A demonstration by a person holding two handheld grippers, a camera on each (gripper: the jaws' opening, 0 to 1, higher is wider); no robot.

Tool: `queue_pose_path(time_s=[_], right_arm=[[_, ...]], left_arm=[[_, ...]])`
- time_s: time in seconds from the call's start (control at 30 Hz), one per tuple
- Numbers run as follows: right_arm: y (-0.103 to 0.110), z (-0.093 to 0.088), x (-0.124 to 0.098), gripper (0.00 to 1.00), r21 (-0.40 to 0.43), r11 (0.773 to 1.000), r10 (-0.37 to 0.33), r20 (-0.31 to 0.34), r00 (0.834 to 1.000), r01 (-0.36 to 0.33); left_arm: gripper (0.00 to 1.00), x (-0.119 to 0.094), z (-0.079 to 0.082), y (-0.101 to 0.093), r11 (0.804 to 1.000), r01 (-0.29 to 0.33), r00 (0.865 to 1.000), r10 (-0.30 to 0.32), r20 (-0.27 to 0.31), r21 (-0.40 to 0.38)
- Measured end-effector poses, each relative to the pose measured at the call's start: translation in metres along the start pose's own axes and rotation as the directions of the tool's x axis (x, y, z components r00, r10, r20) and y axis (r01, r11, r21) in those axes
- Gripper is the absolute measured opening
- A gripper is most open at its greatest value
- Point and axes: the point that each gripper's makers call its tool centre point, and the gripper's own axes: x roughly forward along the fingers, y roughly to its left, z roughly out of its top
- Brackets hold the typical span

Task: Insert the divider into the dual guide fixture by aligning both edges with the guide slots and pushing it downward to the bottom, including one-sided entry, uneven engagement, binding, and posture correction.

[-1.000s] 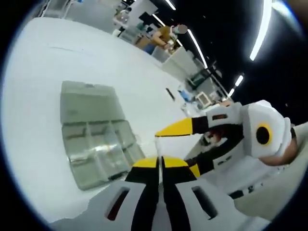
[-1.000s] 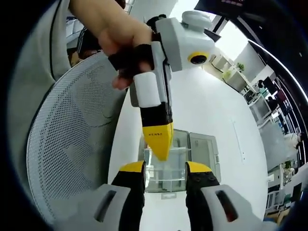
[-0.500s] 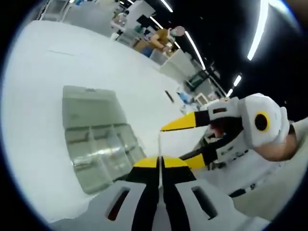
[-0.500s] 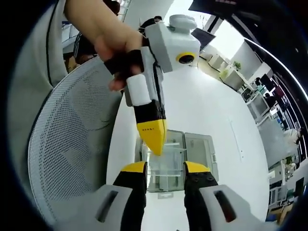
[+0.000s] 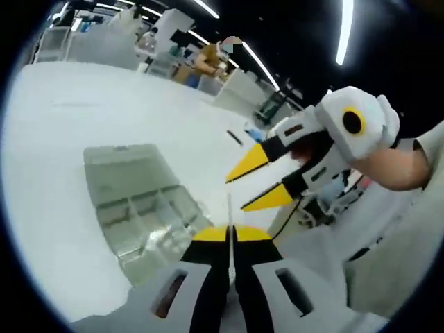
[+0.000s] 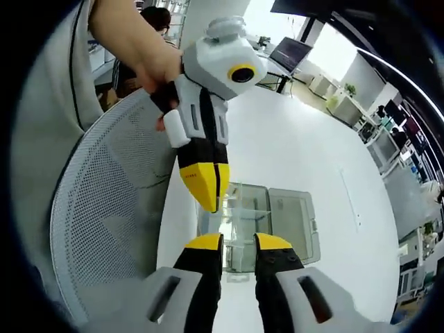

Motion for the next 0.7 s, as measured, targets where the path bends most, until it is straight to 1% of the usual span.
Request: queue_pose_path(time_s=[0.1,0.27,0.37,0.4,0.57,0.7], right_arm=[[0.002,0.001,0.001,0.08,-0.010,0.999,0.031,0.000,1.000,-0.031],[0.002,0.004,0.001,0.07,-0.019,0.998,0.062,-0.002,0.998,-0.062],[0.009,0.008,0.001,0.05,-0.020,0.993,0.118,0.006,0.993,-0.118],[0.008,0.008,0.002,0.04,-0.027,0.993,0.114,0.004,0.994,-0.114],[0.010,0.009,0.003,0.04,-0.042,0.988,0.147,-0.005,0.989,-0.147],[0.015,0.010,0.003,0.03,-0.048,0.982,0.183,-0.008,0.983,-0.183]], left_arm=[[0.00,0.000,-0.001,-0.002,0.999,0.006,1.000,-0.006,-0.006,0.039],[0.00,-0.001,-0.002,-0.004,0.994,0.013,1.000,-0.012,-0.011,0.104],[0.00,-0.001,-0.001,-0.006,0.990,0.019,1.000,-0.018,-0.008,0.142],[0.00,-0.001,-0.001,-0.006,0.989,0.019,1.000,-0.018,-0.009,0.149],[0.00,-0.002,0.000,-0.006,0.979,0.021,1.000,-0.019,-0.012,0.203],[0.00,-0.003,0.002,-0.009,0.967,0.029,1.000,-0.028,-0.008,0.253]])
